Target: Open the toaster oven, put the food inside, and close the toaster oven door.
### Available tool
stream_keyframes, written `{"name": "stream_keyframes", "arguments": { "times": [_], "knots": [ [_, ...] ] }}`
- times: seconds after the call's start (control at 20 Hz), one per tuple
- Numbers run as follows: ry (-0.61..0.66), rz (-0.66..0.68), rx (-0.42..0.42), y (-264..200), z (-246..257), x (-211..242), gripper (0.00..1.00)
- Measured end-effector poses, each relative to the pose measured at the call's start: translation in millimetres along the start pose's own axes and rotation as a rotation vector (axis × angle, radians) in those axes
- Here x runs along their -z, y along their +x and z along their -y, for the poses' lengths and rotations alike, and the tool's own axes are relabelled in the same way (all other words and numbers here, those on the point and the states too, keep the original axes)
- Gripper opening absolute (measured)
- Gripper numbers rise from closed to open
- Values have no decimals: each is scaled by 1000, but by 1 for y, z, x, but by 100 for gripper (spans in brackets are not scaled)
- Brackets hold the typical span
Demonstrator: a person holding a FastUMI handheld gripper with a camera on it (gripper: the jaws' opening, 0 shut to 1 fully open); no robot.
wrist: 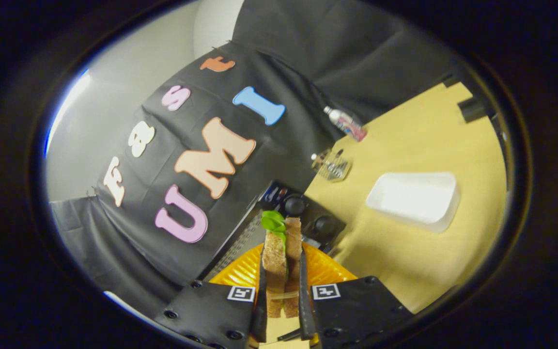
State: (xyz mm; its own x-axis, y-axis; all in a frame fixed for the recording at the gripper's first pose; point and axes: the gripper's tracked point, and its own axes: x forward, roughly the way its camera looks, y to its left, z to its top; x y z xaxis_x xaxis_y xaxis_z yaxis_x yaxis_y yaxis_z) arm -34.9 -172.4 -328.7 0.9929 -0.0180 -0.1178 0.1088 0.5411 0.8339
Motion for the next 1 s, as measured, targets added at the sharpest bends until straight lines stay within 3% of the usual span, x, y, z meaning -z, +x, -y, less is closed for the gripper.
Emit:
{"name": "stream_keyframes", "arguments": {
  "times": [0.4, 0.75, 1.0],
  "knots": [
    [23, -152, -81, 73, -54, 81, 28],
    [-4, -142, -92, 126, -69, 92, 28],
    [-26, -140, -75, 133, -57, 90, 31]
  ]
}}
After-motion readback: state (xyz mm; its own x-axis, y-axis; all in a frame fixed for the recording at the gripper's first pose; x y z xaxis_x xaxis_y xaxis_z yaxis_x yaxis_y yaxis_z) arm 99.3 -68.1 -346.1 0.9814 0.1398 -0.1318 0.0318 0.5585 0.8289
